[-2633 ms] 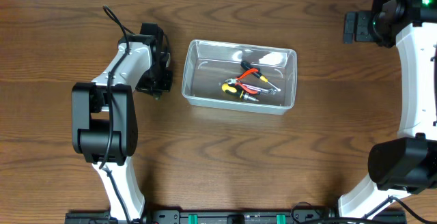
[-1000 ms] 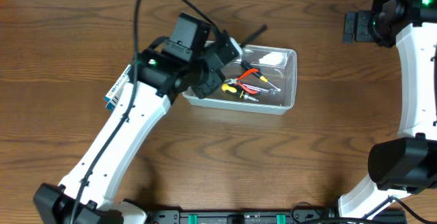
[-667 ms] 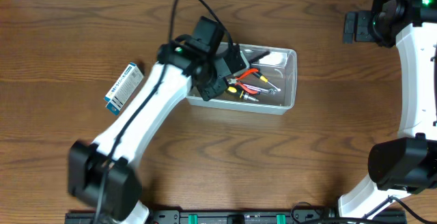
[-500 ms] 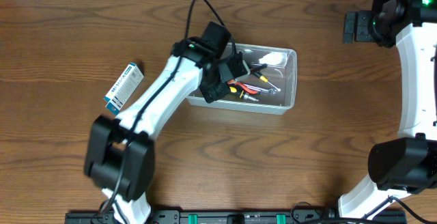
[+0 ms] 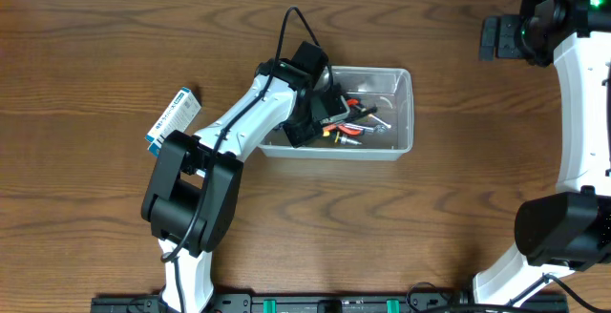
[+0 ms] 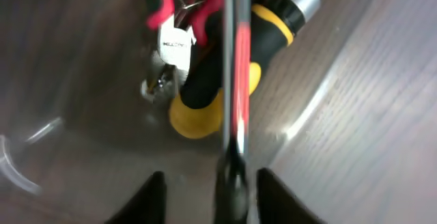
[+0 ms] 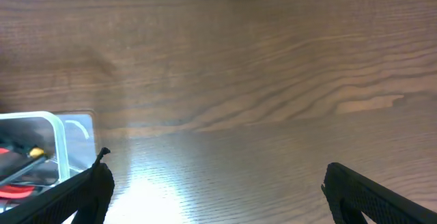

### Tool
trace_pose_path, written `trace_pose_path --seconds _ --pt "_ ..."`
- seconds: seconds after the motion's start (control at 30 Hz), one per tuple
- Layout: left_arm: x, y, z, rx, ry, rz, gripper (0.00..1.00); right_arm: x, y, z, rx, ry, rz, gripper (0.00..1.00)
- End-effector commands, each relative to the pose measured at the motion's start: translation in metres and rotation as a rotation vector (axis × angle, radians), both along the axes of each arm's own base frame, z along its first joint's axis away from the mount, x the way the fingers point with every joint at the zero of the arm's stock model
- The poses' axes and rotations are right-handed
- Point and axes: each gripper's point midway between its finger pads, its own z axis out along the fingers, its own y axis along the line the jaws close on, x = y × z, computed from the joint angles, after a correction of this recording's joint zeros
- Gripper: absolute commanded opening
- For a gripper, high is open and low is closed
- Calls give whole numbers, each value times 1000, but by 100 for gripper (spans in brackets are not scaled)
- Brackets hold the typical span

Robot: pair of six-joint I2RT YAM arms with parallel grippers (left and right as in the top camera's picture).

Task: Pack container
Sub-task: 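Carry the tool with the left gripper into the container and release, then move the left gripper to the blue-and-white box and grasp its top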

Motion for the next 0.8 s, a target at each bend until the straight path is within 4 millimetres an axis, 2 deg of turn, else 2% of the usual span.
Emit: trace_pose_path --seconds 0.0,0.1,0.2,0.3,0.4,0.5,0.7,0.77 --pt "2 1 4 0 -9 -1 48 1 0 -2 7 2 -12 99" --pt "10 -2 17 -12 -44 20 61 1 0 -2 7 2 -12 99" --pt "21 0 37 -16 -111 58 63 1 0 -2 7 2 -12 99" --pt "36 8 65 7 -219 107 70 1 0 -2 7 2 -12 99" --pt "53 27 101 61 -372 196 72 1 0 -2 7 2 -12 99" --pt "61 44 131 84 -476 262 75 1 0 -2 7 2 -13 99" --pt "60 75 188 1 -575 438 76 1 0 -2 7 2 -12 99" --pt "60 92 212 -36 -626 528 76 1 0 -2 7 2 -12 99"
